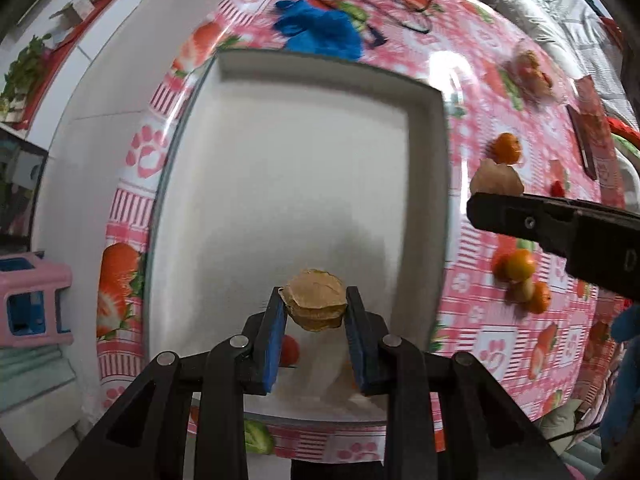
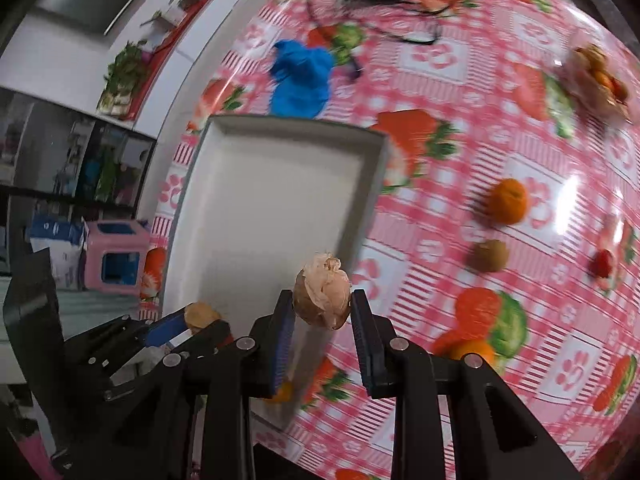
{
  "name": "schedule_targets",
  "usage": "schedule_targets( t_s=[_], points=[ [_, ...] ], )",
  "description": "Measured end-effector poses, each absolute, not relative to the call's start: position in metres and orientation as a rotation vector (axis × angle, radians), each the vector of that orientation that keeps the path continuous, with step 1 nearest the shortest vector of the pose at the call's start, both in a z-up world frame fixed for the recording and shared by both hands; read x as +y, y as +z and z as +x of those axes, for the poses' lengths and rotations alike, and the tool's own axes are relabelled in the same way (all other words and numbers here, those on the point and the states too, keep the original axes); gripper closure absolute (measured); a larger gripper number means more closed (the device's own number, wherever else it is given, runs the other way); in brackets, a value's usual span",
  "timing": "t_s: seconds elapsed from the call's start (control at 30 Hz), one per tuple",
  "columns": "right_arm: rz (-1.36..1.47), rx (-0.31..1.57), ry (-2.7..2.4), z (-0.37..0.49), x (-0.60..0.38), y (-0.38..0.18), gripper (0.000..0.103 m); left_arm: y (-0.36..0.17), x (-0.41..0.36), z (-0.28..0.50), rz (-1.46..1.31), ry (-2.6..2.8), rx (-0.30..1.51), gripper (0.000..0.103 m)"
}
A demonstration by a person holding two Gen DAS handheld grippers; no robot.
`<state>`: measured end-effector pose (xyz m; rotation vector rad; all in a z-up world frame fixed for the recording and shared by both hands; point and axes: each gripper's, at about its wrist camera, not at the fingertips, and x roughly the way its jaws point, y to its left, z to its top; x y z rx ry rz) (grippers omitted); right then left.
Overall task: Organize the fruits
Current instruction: 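Carry the physalis in the left tool while the right tool carries the beige fruit over the tray, then open the left tool releasing the physalis while the right tool drops the beige fruit into the tray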
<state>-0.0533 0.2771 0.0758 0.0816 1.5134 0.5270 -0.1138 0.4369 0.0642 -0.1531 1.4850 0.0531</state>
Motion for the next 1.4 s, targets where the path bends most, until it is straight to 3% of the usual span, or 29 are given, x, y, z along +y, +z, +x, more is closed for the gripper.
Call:
schedule_targets(
  t_s=[0.77, 0.83, 0.97, 1.03, 1.1, 1.33, 1.37, 1.4],
  points=[
    [-0.01, 1.63, 0.528, -0.066, 0.336, 0.031, 0.073, 0.023, 0.451, -0.119, -0.115, 0.042, 1.563, 0.069],
    [-0.011, 1.634, 0.526, -0.067, 0.335, 0.03, 0.072, 0.021, 0.449, -0.118, -0.105, 0.044, 1.567, 0.062],
    [-0.009, 1.639, 0.519, -0.067, 0.337, 0.028, 0.072, 0.024, 0.454, -0.12, -0.086, 0.058, 1.556, 0.032],
    [-0.006, 1.638, 0.515, -0.066, 0.337, 0.028, 0.067, 0.027, 0.454, -0.12, -0.086, 0.064, 1.551, 0.027],
    [0.005, 1.63, 0.511, -0.066, 0.336, 0.03, 0.036, 0.028, 0.457, -0.12, -0.083, 0.067, 1.553, 0.026],
    [0.031, 1.601, 0.506, -0.063, 0.33, 0.042, 0.035, 0.033, 0.458, -0.118, -0.068, 0.071, 1.556, 0.025],
    [0.036, 1.596, 0.502, -0.062, 0.328, 0.045, 0.03, 0.035, 0.457, -0.117, -0.068, 0.068, 1.552, 0.025],
    [0.037, 1.592, 0.498, -0.063, 0.327, 0.046, 0.014, 0.038, 0.454, -0.117, -0.073, 0.067, 1.548, 0.024]
  ],
)
